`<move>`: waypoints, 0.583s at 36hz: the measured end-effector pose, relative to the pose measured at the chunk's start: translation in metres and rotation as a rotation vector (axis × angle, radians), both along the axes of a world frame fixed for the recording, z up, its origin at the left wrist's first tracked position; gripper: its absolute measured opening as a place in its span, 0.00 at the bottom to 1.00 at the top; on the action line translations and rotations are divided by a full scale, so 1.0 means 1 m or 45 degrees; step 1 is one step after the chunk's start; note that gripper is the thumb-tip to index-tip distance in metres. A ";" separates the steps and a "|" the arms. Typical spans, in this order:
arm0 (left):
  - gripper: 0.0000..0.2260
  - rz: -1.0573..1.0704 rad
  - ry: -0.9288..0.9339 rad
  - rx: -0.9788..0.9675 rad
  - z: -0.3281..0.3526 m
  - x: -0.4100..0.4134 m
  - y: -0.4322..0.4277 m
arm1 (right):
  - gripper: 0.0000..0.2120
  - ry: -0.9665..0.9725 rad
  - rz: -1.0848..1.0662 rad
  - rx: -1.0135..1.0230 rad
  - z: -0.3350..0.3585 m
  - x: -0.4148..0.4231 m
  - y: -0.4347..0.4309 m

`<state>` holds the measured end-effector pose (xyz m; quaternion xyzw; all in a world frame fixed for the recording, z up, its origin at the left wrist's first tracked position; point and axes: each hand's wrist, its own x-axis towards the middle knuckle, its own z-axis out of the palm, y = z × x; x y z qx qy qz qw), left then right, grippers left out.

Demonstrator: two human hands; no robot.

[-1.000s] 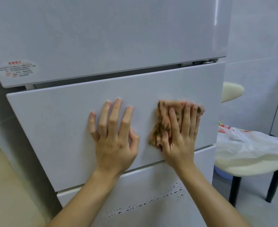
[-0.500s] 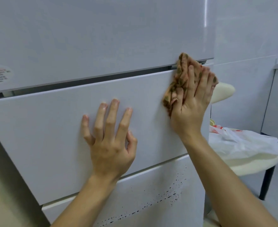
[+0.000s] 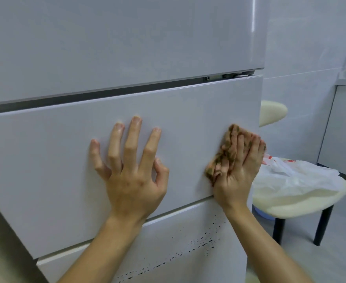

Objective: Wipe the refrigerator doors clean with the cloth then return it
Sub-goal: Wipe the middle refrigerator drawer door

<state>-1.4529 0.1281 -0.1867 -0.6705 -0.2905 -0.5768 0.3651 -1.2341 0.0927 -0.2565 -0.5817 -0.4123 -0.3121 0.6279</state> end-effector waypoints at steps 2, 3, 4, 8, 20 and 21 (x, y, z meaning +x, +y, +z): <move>0.23 0.005 -0.003 0.005 0.000 0.002 0.001 | 0.30 0.086 0.001 0.055 0.035 0.001 -0.001; 0.24 0.010 -0.006 0.009 0.000 0.002 0.001 | 0.30 0.127 0.019 0.075 0.058 0.003 -0.001; 0.24 0.017 -0.004 0.010 0.000 0.002 0.002 | 0.31 0.169 0.036 0.088 0.080 0.006 -0.001; 0.24 0.026 0.003 0.014 -0.001 0.000 0.003 | 0.30 0.260 0.066 0.127 0.140 0.021 0.000; 0.25 0.028 -0.015 -0.003 -0.002 0.002 0.003 | 0.34 0.598 0.145 -0.070 -0.020 0.012 -0.013; 0.25 0.027 -0.015 -0.003 -0.002 0.001 0.003 | 0.35 0.651 0.142 -0.098 -0.032 0.010 -0.015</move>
